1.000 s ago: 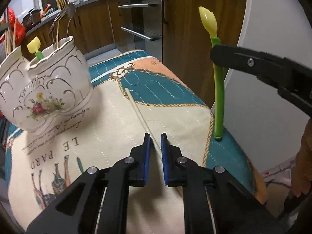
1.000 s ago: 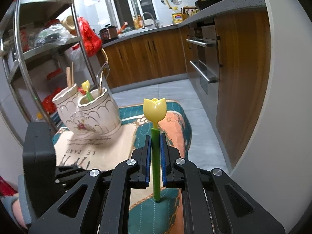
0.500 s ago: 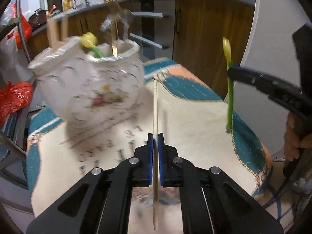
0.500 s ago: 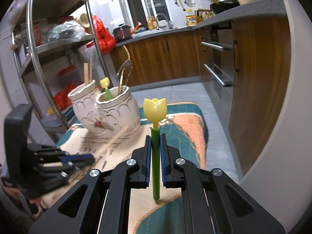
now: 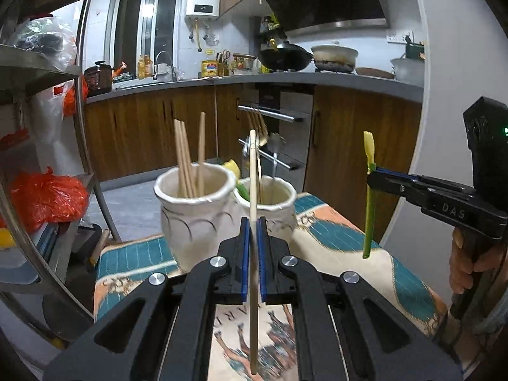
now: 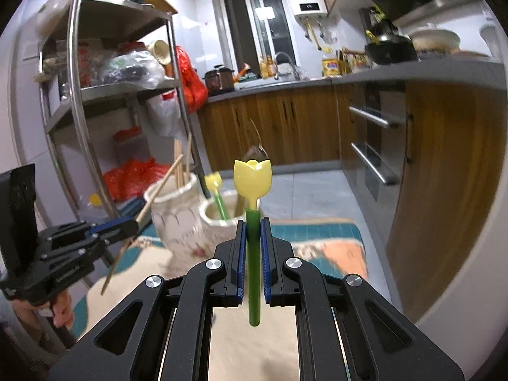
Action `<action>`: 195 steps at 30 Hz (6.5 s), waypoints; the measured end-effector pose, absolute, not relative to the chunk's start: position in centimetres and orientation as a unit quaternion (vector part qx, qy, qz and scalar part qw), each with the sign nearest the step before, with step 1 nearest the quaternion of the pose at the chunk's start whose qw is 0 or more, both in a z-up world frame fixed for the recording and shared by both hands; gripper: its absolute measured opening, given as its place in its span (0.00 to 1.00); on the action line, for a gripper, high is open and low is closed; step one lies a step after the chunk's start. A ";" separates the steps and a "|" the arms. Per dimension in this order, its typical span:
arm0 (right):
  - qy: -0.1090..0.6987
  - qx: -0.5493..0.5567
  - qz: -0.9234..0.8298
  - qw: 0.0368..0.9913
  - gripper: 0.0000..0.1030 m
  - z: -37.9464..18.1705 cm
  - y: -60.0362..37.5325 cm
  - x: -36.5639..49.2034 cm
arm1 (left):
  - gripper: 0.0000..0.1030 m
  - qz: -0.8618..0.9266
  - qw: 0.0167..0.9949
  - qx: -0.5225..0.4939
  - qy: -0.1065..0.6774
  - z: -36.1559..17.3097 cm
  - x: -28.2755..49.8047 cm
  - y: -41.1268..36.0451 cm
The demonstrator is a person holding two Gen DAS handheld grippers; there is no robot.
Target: Organize utensils
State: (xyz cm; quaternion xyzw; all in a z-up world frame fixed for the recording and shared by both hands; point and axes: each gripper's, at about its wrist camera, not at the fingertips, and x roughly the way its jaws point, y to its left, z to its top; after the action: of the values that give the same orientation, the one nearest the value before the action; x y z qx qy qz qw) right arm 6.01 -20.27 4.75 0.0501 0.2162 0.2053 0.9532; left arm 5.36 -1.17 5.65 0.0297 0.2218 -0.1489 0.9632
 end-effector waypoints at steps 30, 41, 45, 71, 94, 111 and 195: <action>0.129 0.140 0.241 0.952 0.09 7.3 -18.4 14.7 | 0.04 -0.171 0.974 -0.078 0.128 9.4 12.4 2.7; 0.107 0.170 0.243 0.949 0.09 5.6 -18.5 16.1 | 0.04 -0.109 0.985 -0.119 0.067 7.7 15.6 4.4; 0.126 0.160 0.244 0.948 0.10 4.8 -17.7 16.8 | 0.04 -0.102 0.985 -0.115 0.072 6.9 15.8 4.7; 0.204 0.100 0.171 0.959 0.10 1.8 -16.4 16.0 | 0.04 -0.085 0.984 -0.069 0.139 3.9 13.7 5.0; 0.213 0.096 0.156 0.960 0.42 1.7 -16.7 15.1 | 0.19 -0.080 0.987 -0.064 0.126 4.2 12.9 4.7; 0.217 0.046 0.185 0.957 0.93 0.8 -17.7 9.3 | 0.83 -0.057 0.990 0.005 0.127 3.1 4.7 3.9; 0.164 -0.027 0.190 0.968 0.95 0.6 -17.0 6.8 | 0.95 -0.035 0.988 0.007 0.148 2.1 4.5 3.6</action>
State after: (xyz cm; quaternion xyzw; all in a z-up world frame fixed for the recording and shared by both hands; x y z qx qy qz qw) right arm 6.77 -16.99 0.56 -0.0274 0.1636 0.1897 0.9677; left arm 4.48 3.59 2.07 0.0073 0.1484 -0.0350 0.9883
